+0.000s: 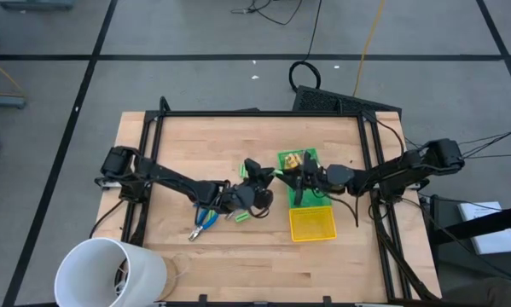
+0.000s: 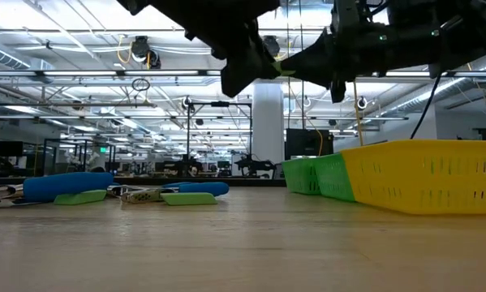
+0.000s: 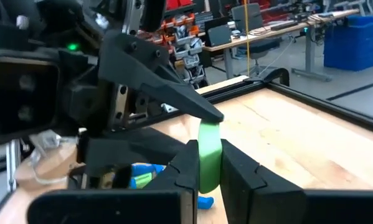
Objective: Pick & Place School Supplies
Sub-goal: Put the top left green eraser into the bottom green bin
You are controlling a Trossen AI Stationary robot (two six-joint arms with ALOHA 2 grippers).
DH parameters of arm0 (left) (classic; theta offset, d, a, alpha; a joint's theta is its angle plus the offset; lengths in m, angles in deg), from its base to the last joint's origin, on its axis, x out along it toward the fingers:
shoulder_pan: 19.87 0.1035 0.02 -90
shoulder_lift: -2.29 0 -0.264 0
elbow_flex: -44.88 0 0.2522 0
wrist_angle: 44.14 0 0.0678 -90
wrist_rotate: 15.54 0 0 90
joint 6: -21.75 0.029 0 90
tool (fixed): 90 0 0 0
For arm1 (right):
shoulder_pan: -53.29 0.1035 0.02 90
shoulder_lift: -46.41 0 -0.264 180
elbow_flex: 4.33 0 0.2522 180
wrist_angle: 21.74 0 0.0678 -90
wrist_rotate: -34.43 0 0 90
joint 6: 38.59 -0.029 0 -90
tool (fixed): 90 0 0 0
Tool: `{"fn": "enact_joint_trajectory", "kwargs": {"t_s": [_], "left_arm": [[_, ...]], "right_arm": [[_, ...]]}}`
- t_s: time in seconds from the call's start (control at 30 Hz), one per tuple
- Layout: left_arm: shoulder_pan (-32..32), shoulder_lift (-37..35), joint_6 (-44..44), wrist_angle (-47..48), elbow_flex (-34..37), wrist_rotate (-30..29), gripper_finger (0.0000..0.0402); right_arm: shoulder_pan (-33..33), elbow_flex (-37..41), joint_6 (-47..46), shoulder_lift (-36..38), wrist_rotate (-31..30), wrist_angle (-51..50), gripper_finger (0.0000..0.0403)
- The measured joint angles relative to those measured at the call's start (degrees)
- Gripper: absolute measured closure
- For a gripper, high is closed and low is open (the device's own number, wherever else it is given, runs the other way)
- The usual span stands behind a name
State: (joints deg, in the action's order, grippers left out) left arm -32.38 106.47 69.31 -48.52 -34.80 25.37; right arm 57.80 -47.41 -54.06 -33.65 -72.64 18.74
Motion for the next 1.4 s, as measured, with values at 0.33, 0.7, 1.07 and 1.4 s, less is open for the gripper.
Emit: {"fn": "enact_joint_trajectory", "kwargs": {"t_s": [0.33, 0.7, 1.07, 1.4], "left_arm": [[-2.3, -0.4, -14.5, 0.9, -0.1, 7.5, 0.0231], [2.6, -1.3, -25.6, 6.6, -0.1, 19.8, 0.0259], [8.5, -1.3, -33.0, -2.8, 0.9, 39.1, 0.0308], [14.3, -1.3, -43.6, -29.3, 15.0, 48.6, 0.0370]], "right_arm": [[0.9, -0.1, 6.6, 15.5, -0.9, -22.7, 0.0376], [10.1, 3.1, 6.6, 29.7, -0.3, -47.1, 0.0376], [10.8, 21.2, 7.4, 29.7, 4.5, -23.3, 0.0376], [10.9, 22.3, 7.0, 29.5, 5.1, -24.5, 0.0376]]}}
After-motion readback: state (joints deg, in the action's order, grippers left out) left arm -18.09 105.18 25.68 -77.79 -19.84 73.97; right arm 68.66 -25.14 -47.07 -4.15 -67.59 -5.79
